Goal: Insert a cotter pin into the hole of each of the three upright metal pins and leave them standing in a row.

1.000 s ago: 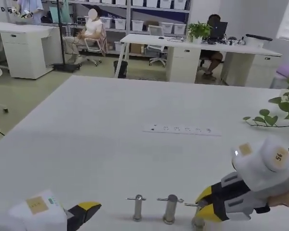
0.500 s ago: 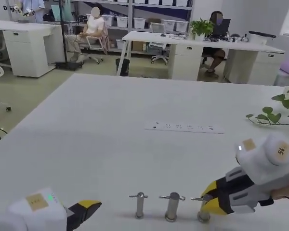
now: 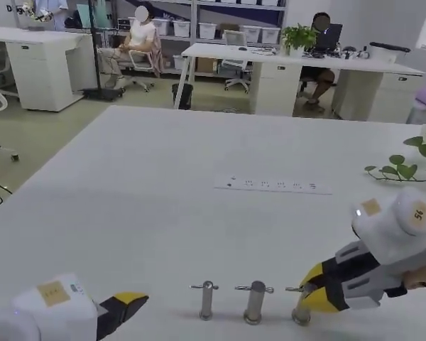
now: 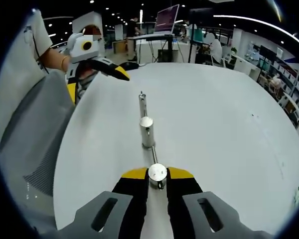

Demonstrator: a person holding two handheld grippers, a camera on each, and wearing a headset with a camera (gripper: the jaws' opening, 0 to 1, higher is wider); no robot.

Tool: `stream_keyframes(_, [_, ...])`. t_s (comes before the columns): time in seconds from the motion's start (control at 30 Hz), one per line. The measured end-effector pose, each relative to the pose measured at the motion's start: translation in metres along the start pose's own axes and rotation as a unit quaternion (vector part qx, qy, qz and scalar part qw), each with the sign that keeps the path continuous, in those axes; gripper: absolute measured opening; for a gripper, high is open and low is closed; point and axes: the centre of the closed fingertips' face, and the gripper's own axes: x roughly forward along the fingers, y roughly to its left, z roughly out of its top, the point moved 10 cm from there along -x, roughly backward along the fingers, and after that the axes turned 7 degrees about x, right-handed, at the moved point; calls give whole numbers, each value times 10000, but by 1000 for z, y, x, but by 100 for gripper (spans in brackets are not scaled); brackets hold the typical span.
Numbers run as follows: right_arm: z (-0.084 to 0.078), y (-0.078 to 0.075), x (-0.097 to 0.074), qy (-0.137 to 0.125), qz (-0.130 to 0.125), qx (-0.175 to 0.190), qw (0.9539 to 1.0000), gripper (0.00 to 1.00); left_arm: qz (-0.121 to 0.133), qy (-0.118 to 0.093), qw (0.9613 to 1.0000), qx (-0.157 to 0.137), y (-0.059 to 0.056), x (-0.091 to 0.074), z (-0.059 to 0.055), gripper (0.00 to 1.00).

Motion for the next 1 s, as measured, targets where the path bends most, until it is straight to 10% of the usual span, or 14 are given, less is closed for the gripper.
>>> stream_keyframes(0.47, [-4, 12, -2, -268, -180, 742, 9967, 31, 37, 102, 9998, 145, 2, -2, 5, 86])
stream_keyframes(1.0, [-8, 63, -32, -710, -1219, 1651, 9761, 67, 212, 156, 9996, -29, -2, -15, 19, 87])
